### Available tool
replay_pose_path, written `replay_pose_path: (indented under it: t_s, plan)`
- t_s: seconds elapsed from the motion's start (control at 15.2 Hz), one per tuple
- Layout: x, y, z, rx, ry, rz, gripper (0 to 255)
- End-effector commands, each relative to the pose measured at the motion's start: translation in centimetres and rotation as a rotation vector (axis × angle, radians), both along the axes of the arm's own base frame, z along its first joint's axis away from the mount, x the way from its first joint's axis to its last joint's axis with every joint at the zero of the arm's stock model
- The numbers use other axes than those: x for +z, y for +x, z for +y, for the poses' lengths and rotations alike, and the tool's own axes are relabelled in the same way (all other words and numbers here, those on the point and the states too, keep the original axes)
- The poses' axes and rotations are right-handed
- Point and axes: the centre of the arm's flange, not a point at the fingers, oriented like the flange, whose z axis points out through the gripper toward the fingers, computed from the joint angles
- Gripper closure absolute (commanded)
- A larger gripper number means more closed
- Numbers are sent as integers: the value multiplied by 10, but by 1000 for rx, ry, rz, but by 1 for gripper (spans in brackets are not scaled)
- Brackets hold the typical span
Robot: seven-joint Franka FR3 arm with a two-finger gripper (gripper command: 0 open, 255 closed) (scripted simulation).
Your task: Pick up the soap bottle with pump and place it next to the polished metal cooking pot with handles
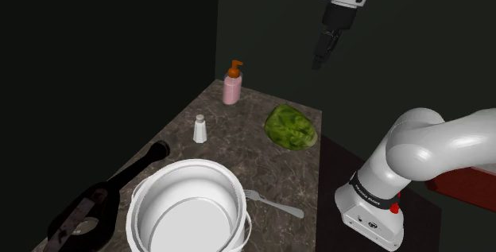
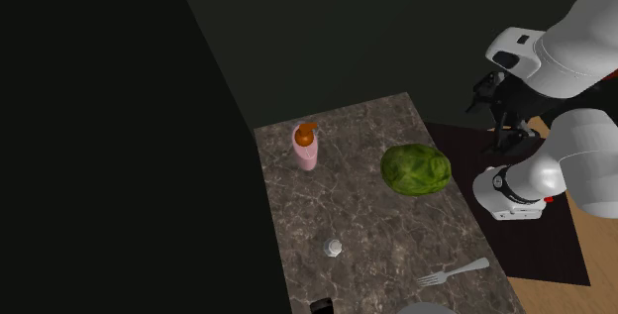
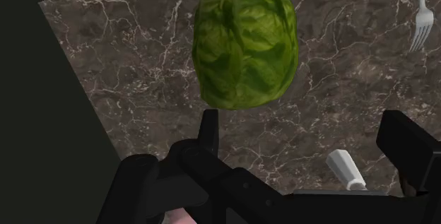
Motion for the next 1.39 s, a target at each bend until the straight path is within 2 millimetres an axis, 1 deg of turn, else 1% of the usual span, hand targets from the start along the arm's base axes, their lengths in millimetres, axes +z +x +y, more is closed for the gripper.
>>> replay_pose_path:
  t_s: [0.0,1.32]
  plan:
    - [0,0,0,0,0,0,0]
    - [-86,241,-12,-40,-20,-47,0]
